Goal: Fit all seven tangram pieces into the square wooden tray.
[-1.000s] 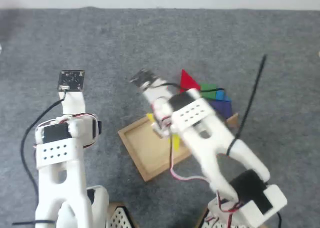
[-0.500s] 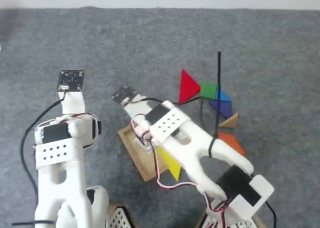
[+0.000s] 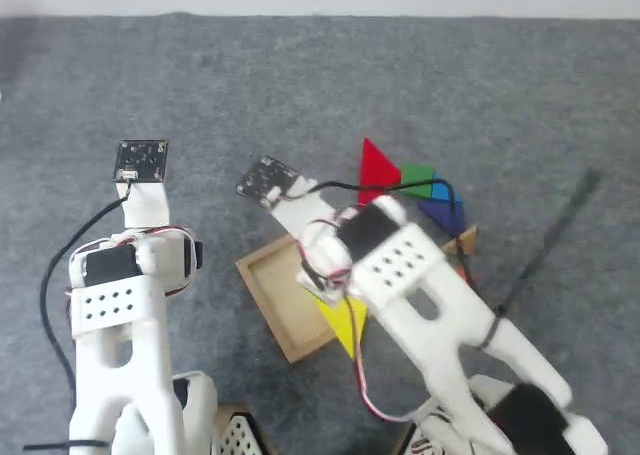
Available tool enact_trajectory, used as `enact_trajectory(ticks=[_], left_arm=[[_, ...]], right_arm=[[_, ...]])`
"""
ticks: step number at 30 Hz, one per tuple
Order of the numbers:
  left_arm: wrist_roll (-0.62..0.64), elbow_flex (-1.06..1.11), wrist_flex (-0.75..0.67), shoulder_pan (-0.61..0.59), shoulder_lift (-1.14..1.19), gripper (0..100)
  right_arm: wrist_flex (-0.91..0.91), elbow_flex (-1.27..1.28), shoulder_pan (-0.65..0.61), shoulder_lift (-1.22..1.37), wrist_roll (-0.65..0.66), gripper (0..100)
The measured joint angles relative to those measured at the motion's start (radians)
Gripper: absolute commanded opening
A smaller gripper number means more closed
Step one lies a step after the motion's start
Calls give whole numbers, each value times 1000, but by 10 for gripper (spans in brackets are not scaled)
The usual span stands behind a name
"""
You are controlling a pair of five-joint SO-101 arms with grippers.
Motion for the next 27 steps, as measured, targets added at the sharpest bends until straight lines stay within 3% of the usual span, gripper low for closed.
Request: enact_trajectory(ticks=[9,17,27], left_arm=[[0,0,0,0,0,167],[0,0,0,0,0,167],[0,0,0,0,0,167]], right_arm=[[-21,259,15,-28,100,63],[-26,301,264,-52,195,62],[-109,430,167,-52,187,62]])
